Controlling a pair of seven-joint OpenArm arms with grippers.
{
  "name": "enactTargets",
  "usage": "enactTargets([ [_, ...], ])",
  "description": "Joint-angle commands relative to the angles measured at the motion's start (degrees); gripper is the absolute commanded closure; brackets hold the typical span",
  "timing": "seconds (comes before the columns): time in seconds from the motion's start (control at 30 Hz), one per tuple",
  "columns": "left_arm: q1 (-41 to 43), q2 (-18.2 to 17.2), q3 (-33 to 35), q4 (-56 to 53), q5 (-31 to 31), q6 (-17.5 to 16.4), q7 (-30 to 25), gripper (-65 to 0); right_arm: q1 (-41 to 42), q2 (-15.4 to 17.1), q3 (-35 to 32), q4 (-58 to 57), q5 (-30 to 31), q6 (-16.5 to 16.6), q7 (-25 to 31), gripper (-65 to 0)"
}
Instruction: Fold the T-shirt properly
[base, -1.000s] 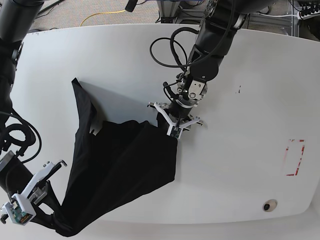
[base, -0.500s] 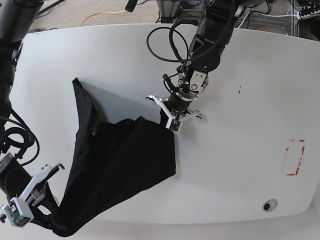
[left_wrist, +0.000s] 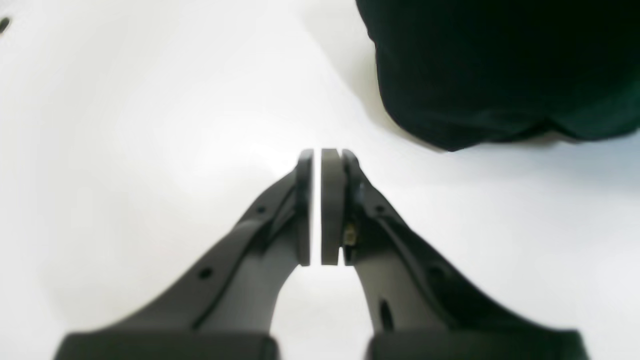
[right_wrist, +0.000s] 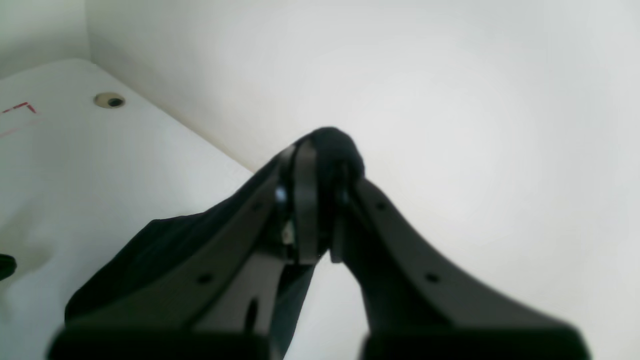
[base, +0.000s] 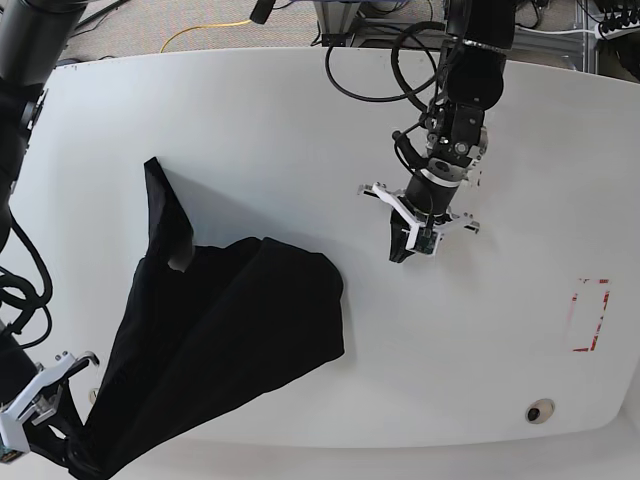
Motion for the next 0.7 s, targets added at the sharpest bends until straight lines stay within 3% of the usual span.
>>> enactTargets([
  [0.0,0.1,0.1,0.2,2.2,-0.2,-1.7,-1.1,-0.7,2.1,1.0,0.6,0.7,0.5,-0.3,1.4,0.0],
  [0.1,0.9,0.9,2.1,2.5,-0.2,-5.2,2.6,-7.1,2.1,0.9,0.6,0.7,0.5,-0.3,0.4,0.0],
  [0.17,1.8,1.8,3.4,2.5,-0.2,-6.9,3.8,-15.1,2.1,0.7,0.6,0.5,0.5,-0.3,0.4,0.0],
  [0.37,3.3,6.0,6.1,2.2,-0.1,-7.1,3.3,-36.3,2.1,-0.5,0.6,0.5,0.4,-0.3,0.2,0.0],
  [0.53,3.1,9.8,8.9,-0.2,0.0,-6.4,3.3,-38.8,1.9,-0.5,0.6,0.6,0.4,-0.3,0.2,0.0],
  [0.67,0.2,10.7,10.5,-4.3,0.0,-2.5,3.3,-39.0,1.9,-0.6,0.6,0.4,0.4,-0.3,0.2,0.0],
])
